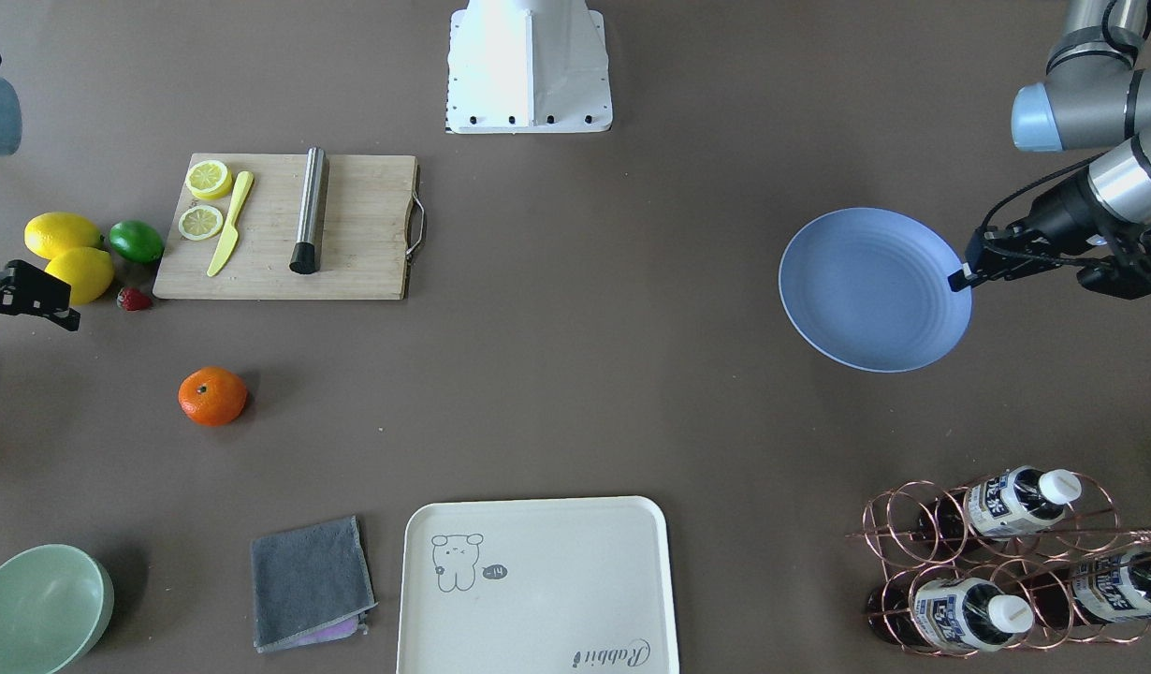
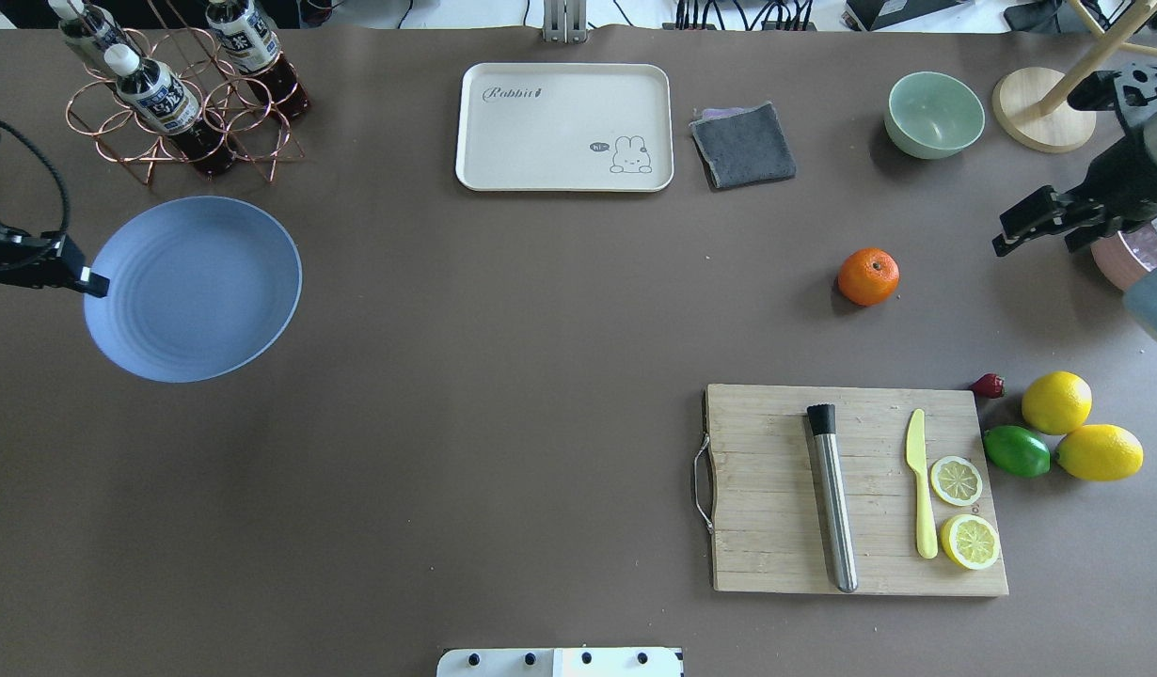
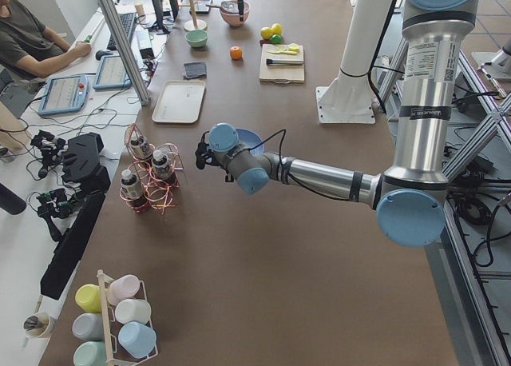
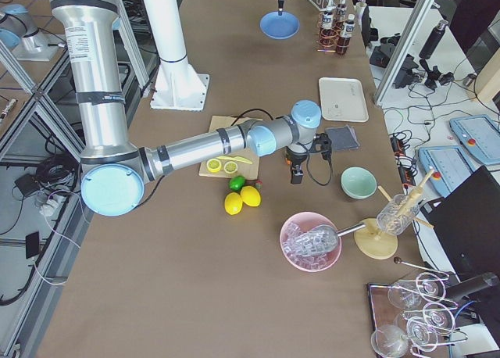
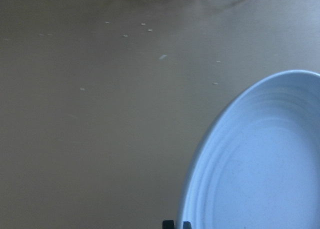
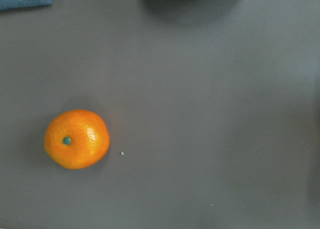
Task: Pick orange to plate
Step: 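Move the right gripper toward the orange mandarin while the left arm reaches the plate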
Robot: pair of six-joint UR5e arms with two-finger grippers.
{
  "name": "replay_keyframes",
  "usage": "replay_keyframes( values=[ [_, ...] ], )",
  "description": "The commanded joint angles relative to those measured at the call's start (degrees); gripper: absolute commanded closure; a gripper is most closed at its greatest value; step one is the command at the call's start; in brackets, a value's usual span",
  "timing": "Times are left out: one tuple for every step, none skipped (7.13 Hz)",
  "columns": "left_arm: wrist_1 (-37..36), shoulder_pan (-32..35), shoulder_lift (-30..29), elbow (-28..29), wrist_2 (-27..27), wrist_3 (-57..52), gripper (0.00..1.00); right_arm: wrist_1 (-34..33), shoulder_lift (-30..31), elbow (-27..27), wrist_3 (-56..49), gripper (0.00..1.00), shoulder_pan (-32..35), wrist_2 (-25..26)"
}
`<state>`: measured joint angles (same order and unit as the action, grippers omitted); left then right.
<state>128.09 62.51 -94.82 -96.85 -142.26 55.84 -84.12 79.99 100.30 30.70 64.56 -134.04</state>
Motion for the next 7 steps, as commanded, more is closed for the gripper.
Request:
replay_keyframes(
  values=[
    [-0.3, -12.0, -9.6, -2.0, 10.4, 17.1, 1.0, 0.0, -5.3, -2.5, 6.3, 0.0, -5.7, 3.2],
    [-0.4, -16.9, -12.9, -0.7, 15.0, 20.8, 1.0, 0.8, -7.1, -4.8, 6.4, 0.0, -6.5, 4.4],
    [-0.6, -20.6, -17.1, 1.4, 19.4, 24.5, 1.0, 5.1, -7.6, -7.6, 7.3, 0.0, -7.5, 6.3],
    [-2.1, -24.3, -20.4, 2.7, 24.0, 26.3, 1.0, 10.7, -8.6, -12.1, 9.5, 0.0, -8.4, 6.6],
    [-4.0, -27.2, -21.9, 2.7, 26.7, 26.4, 1.0, 12.3, -11.3, -15.8, 10.2, 0.0, -8.9, 6.7],
    [-4.2, -28.7, -22.4, 2.9, 28.5, 27.0, 1.0, 12.5, -12.5, -16.6, 11.8, 0.0, -10.3, 6.9],
    [-4.2, -29.2, -22.5, 3.9, 29.0, 27.0, 1.0, 12.4, -12.5, -16.7, 12.0, 0.0, -11.6, 8.9]
  ],
)
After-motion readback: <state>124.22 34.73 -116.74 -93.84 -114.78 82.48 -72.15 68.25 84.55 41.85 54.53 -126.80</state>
